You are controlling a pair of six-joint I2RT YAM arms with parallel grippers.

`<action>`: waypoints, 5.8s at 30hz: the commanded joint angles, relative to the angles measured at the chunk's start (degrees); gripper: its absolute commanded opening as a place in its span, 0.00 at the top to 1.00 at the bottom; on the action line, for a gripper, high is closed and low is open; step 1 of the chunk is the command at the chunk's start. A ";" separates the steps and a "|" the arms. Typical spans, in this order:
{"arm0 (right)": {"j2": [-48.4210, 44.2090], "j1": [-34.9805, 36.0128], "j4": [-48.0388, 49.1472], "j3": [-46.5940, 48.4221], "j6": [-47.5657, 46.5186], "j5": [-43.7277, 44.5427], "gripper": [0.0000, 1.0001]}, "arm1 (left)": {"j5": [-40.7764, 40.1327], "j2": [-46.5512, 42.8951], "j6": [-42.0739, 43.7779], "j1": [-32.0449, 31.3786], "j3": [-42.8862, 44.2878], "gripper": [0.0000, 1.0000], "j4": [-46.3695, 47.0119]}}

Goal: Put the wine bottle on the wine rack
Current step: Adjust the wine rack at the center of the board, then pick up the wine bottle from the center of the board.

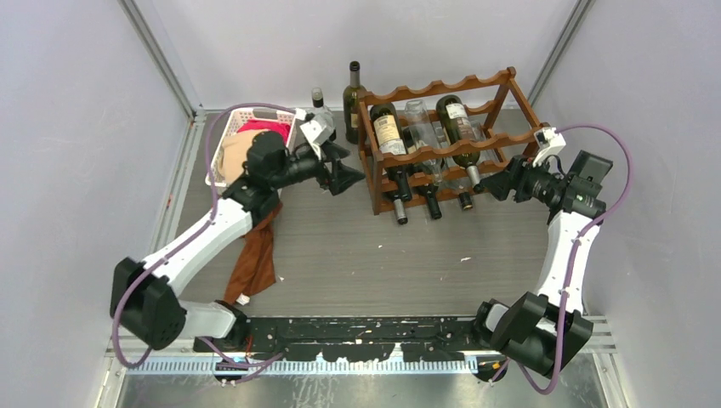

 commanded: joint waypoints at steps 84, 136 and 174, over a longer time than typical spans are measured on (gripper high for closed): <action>-3.49 10.72 -48.02 7.32 -58.71 4.03 0.00 | -2.83 -38.85 -13.86 1.04 -26.66 1.00 -18.75; 0.12 53.94 -37.94 4.88 -50.60 7.99 0.55 | -21.78 3.55 20.64 -35.25 4.40 1.00 -36.10; -4.72 37.23 -43.15 -1.67 -63.18 6.90 0.98 | -4.29 5.45 19.21 -24.84 -36.63 0.09 34.01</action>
